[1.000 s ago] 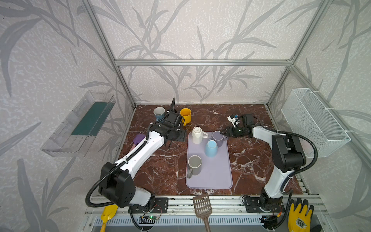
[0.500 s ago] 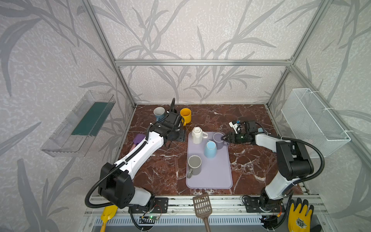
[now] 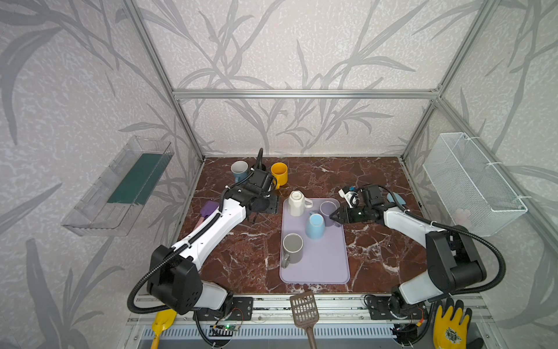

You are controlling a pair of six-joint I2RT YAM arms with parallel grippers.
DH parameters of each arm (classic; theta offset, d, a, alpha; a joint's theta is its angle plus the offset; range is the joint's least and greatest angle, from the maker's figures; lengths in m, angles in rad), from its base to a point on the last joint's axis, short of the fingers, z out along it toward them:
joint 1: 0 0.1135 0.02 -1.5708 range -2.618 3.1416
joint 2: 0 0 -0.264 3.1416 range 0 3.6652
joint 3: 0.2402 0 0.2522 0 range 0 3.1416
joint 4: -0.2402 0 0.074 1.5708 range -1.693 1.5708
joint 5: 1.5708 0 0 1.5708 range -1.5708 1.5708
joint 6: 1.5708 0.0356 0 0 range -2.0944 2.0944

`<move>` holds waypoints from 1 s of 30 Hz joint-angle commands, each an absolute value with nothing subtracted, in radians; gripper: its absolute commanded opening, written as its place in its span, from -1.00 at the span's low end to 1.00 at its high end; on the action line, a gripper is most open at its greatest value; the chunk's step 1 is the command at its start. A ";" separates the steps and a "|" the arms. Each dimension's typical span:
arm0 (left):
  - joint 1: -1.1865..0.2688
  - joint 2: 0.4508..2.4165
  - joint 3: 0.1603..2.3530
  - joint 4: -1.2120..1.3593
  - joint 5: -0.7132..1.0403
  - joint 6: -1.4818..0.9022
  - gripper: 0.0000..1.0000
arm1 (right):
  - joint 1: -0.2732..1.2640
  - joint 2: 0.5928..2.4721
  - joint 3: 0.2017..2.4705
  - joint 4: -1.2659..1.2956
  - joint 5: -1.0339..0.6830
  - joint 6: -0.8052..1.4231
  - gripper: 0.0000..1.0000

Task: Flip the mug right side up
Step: 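Move the right gripper over the upside-down lavender mug on the tray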

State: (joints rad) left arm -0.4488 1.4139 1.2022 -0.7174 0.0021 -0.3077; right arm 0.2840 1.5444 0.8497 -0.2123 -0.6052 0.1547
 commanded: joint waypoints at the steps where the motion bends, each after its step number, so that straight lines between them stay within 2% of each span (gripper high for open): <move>1: -0.448 1.376 1.192 -0.717 0.000 -0.316 0.36 | 0.325 1.526 0.880 -0.326 -0.478 0.102 0.10; 13: -0.448 1.359 1.190 -0.725 -0.005 -0.314 0.37 | 0.450 1.562 1.005 -0.530 -0.154 0.083 0.03; 20: -0.448 1.359 1.196 -0.730 -0.012 -0.309 0.37 | 0.484 1.599 1.069 -0.609 -0.054 0.081 -0.06; 30: -0.447 1.366 1.207 -0.739 -0.014 -0.301 0.37 | 0.518 1.645 1.127 -0.647 -0.017 0.066 -0.25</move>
